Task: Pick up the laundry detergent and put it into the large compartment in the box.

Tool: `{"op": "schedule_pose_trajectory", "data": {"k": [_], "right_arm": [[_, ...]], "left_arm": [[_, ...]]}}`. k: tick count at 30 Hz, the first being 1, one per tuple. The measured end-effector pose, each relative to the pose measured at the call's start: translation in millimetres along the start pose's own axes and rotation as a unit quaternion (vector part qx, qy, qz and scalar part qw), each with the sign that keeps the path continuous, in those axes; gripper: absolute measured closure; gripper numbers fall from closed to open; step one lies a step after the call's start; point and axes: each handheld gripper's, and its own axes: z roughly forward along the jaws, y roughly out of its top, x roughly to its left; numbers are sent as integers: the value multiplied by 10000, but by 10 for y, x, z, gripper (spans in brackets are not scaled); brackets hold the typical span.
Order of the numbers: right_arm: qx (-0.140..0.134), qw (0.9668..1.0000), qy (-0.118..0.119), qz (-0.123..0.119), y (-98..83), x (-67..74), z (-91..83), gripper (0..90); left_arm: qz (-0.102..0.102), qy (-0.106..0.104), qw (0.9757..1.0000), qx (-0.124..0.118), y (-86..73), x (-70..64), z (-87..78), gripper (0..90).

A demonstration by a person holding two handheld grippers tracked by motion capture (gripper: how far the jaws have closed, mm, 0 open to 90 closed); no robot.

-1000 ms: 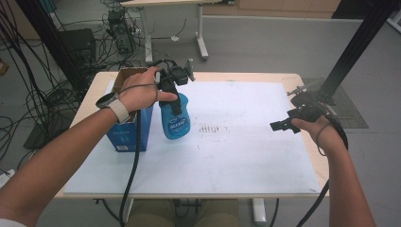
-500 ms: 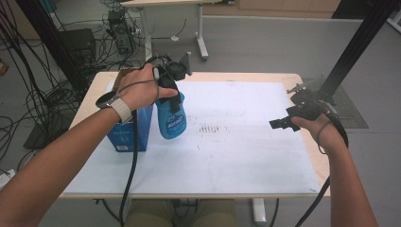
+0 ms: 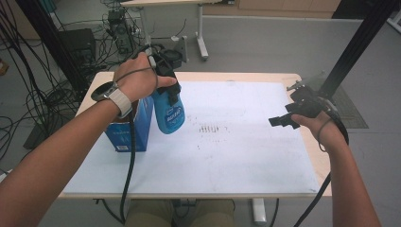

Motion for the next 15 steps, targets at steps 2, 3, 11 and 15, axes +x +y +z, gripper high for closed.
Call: {"op": "schedule_pose_trajectory", "data": {"k": [2, 3, 11, 15], "right_arm": [[11, 10000, 7, 49, 12, 15, -3, 71], [-8, 10000, 16, -39, 14, 4, -1, 72], [-24, 10000, 15, -84, 36, -3, -6, 72], [-27, 9999, 19, -109, 66, -5, -3, 72]], "left_arm": [[-85, 12, 10000, 10, -5, -1, -34, 371], [-119, 17, 9999, 17, -7, -6, -47, 371], [-422, 10, 9991, 25, -41, 10, -168, 371], [-571, -2, 9984, 31, -59, 30, -231, 372]]}}
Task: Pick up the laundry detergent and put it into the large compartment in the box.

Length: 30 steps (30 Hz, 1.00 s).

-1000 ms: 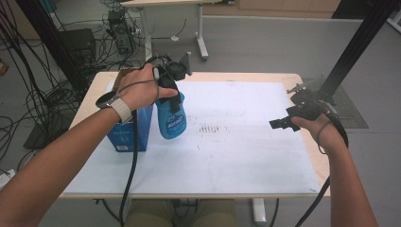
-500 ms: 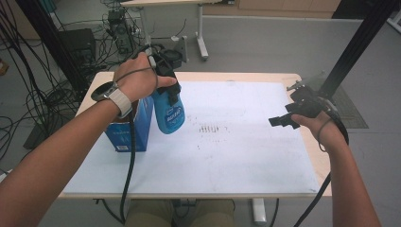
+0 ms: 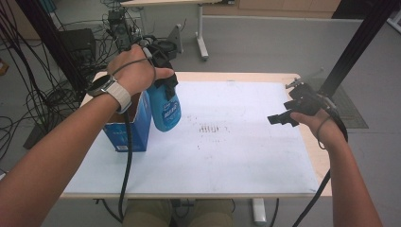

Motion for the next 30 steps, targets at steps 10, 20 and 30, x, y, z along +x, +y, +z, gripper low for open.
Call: {"op": "schedule_pose_trajectory", "data": {"k": [10, 20, 30], "right_arm": [[-46, 9999, 15, -127, 89, 8, 12, 74], [-49, 9996, 93, -245, 156, -28, 80, 73], [-11, 9995, 129, -291, 251, -45, 126, 75]], "left_arm": [[-335, 39, 9994, 40, -53, 40, -117, 372], [-727, -46, 9973, 20, -133, 128, -220, 372], [-1082, 2, 9941, -56, -204, 167, -380, 371]]}}
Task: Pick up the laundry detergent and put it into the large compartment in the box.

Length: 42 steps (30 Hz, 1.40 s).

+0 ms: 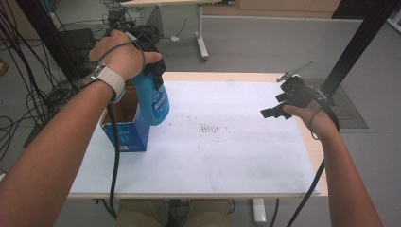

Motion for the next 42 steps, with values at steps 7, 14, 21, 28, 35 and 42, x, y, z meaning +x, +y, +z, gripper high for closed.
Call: {"op": "schedule_pose_trajectory", "data": {"k": [7, 14, 21, 28, 35, 42], "right_arm": [[-4, 10000, 18, -77, 37, -6, 70, 75], [-3, 9999, 59, -105, 77, -56, 103, 75], [-5, 9998, 100, -161, 126, -82, 140, 75], [8, 9998, 116, -173, 139, -114, 166, 75], [51, 9998, 102, -186, 160, -118, 192, 75], [71, 9997, 98, -216, 183, -122, 214, 76]], "left_arm": [[-351, -37, 9994, -10, -49, 143, -108, 371], [-555, -58, 9984, -14, -95, 274, -219, 371], [-753, -41, 9971, -88, -137, 340, -322, 371], [-946, -56, 9954, -137, -157, 416, -425, 371], [-1075, -38, 9940, -208, -189, 516, -484, 371], [-1250, 12, 9920, -185, -190, 610, -514, 371]]}}
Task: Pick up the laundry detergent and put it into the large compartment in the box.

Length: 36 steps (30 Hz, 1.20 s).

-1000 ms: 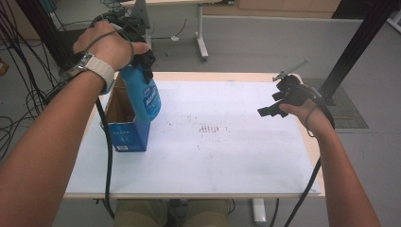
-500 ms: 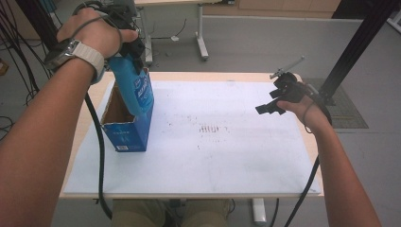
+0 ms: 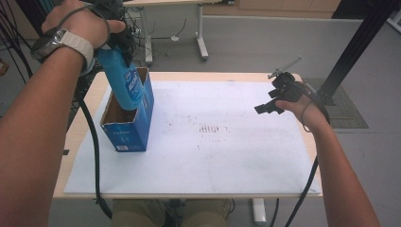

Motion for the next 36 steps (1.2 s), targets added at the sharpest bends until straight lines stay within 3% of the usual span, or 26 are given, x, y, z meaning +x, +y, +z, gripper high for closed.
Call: {"op": "schedule_pose_trajectory", "data": {"k": [16, 22, 36], "right_arm": [[10, 10000, -26, 16, 5, -21, 28, 78], [20, 10000, -37, 46, 2, -33, 29, 78], [57, 9999, -66, 99, 1, -46, 33, 78]], "left_arm": [[-299, 93, 9995, -54, 42, 119, -41, 371], [-366, 178, 9992, -55, 80, 154, 15, 371], [-515, 164, 9985, -28, 130, 309, 165, 371]]}}
